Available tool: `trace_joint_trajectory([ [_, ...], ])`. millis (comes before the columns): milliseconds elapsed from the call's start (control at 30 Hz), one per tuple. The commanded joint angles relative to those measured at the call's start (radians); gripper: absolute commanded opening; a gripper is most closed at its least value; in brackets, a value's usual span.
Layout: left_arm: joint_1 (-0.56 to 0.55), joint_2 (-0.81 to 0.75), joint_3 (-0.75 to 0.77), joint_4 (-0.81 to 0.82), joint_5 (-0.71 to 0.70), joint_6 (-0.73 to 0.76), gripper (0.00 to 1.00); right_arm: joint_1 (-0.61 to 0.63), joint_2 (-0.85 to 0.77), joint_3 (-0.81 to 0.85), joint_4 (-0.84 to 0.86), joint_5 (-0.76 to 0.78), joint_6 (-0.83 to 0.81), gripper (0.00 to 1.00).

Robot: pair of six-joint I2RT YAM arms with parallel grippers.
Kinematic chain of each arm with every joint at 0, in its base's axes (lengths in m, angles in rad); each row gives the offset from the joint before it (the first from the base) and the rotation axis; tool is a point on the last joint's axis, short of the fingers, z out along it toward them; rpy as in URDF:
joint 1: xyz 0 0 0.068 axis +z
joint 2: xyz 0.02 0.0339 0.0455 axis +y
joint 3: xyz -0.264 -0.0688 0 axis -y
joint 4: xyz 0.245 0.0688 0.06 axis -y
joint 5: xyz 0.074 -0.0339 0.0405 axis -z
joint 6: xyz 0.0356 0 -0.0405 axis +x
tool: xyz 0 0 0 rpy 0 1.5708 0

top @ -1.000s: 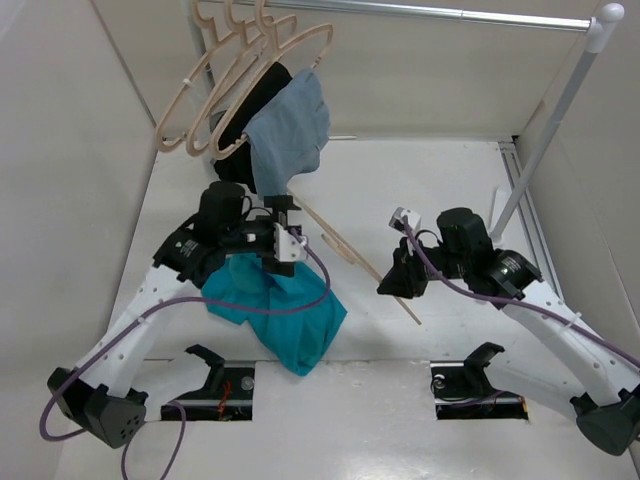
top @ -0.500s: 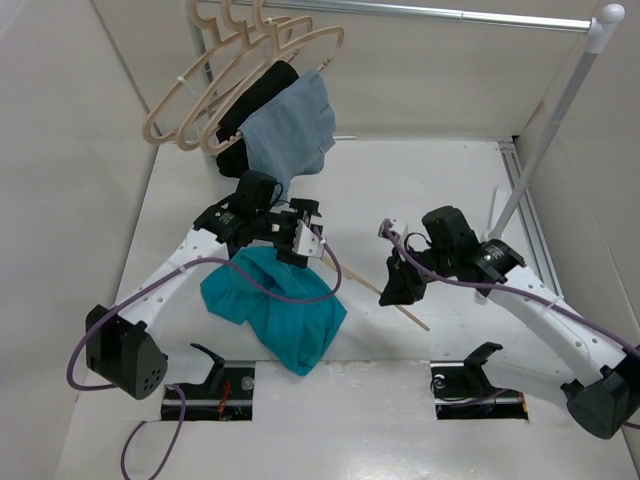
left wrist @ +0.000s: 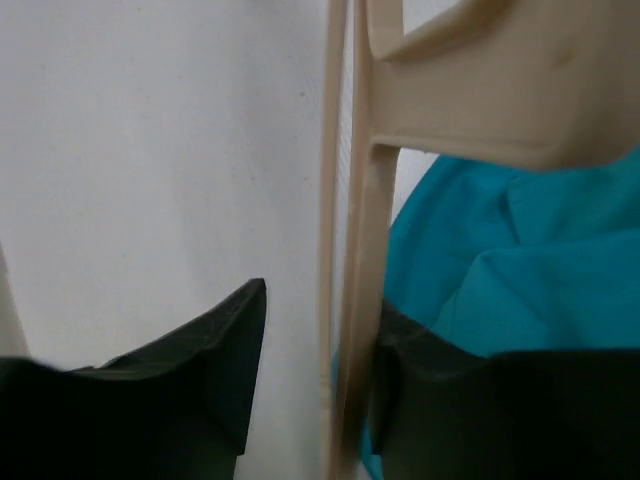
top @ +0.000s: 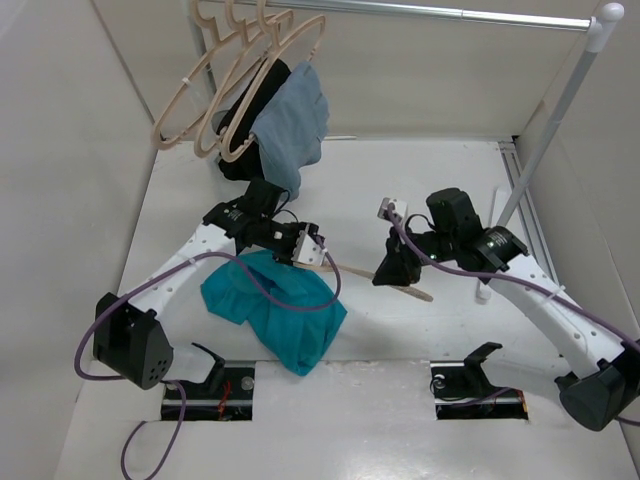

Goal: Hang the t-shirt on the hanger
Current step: Grab a hanger with the right arm

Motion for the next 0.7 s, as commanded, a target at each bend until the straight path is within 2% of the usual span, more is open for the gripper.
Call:
trace_joint_trajectory([
  [0,-0.006,-0.005,0.018,-0.009,0.039,-0.016,0.34,-0.011,-0.024,0.036,0.078,-0.042,-0.016,0.0],
  [33,-0.006,-0.005,0.019,0.017,0.039,-0.056,0.0,-0.011,-0.024,0.021,0.093,-0.042,-0.016,0.0],
  [200,0.004,-0.014,0.04,0.032,0.039,-0.102,0.0,-0.011,-0.033,-0.012,0.141,-0.042,0.013,0.0],
  [300,0.004,-0.014,0.04,-0.02,0.049,-0.093,0.0,-0.011,-0.033,0.003,0.151,0.037,0.013,0.0],
  [333,0.004,-0.014,0.051,-0.035,0.05,-0.081,0.0,-0.011,-0.033,0.02,0.127,0.089,-0.02,0.07],
  [367,0.004,-0.014,0.051,-0.061,0.06,-0.08,0.0,-0.001,-0.023,0.043,0.108,0.138,-0.052,0.29],
  [400,0.004,-0.014,0.066,-0.072,0.071,-0.071,0.0,0.033,-0.023,0.072,0.069,0.233,-0.086,0.91],
  [433,0.004,-0.014,0.086,-0.083,0.071,-0.071,0.0,0.06,-0.006,0.141,0.055,0.295,-0.12,1.0],
  [500,0.004,-0.014,0.107,-0.101,0.082,-0.071,0.0,0.126,0.008,0.191,0.073,0.463,-0.18,1.0],
  [533,0.004,-0.014,0.117,-0.112,0.082,-0.071,0.0,0.19,0.008,0.201,0.093,0.497,-0.198,1.0],
  [667,0.004,-0.014,0.149,-0.123,0.1,-0.071,0.0,0.269,0.043,0.139,0.205,0.56,-0.277,1.0],
])
